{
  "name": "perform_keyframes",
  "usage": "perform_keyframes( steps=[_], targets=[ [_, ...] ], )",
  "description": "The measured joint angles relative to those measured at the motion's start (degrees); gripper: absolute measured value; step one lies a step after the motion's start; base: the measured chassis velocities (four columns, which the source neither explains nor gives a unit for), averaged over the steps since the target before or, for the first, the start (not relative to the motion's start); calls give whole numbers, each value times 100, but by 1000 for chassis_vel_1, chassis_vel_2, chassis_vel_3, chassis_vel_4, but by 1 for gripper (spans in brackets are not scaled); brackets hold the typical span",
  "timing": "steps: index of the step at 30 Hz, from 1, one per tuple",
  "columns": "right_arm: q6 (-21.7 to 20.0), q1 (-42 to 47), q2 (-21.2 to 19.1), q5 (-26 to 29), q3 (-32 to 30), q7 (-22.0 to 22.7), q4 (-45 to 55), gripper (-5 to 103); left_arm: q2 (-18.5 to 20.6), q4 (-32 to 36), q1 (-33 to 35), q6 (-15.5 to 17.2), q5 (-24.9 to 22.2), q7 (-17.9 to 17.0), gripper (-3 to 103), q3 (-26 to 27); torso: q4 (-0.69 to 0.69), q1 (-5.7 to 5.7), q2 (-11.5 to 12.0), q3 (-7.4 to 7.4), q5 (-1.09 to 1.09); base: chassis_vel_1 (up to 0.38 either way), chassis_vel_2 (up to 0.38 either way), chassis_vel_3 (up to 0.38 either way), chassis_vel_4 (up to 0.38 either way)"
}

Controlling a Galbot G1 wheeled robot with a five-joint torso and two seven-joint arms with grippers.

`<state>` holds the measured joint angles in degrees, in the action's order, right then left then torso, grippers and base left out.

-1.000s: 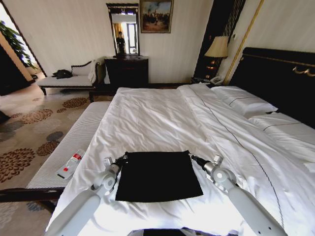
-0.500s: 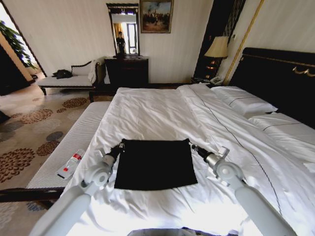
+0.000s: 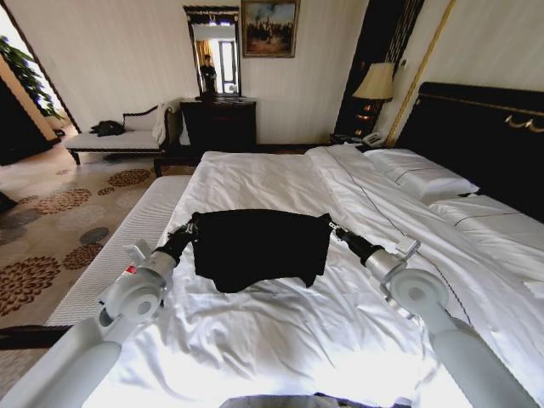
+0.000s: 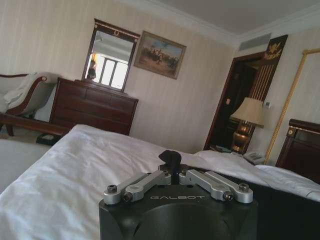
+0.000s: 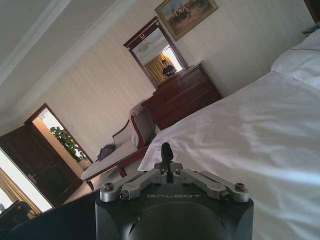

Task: Fold the clothes on the bed.

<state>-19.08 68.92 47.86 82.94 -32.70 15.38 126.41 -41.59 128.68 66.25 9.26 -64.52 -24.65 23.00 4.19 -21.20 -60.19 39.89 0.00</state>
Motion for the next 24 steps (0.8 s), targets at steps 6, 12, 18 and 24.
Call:
perform_keyframes(
  steps=[6, 12, 18, 24],
  targets=[
    [-123, 346, -56, 135, -300, 254, 399, 0, 10, 339, 277, 0, -43, -64, 1, 226, 0, 0, 0, 0, 0, 0, 0, 0, 0],
    [-332, 900, -48, 369, -724, 713, 984, 0, 55, 837, 1040, 31, -167, -98, 1, 775, 2, 0, 0, 0, 1, 0, 0, 0, 0],
    [-621, 1099, -19, 1193, -1278, 1330, 1682, 0, -19, 1371, 1921, 120, -367, -145, 1, 1453, 0, 1, -1, -1, 0, 0, 0, 0, 0],
    [-746, 857, -29, 1725, -1274, 1662, 1722, 0, -30, 1427, 1900, 187, -611, -263, 1, 1481, 0, 1, -1, -1, 0, 0, 0, 0, 0]
  ],
)
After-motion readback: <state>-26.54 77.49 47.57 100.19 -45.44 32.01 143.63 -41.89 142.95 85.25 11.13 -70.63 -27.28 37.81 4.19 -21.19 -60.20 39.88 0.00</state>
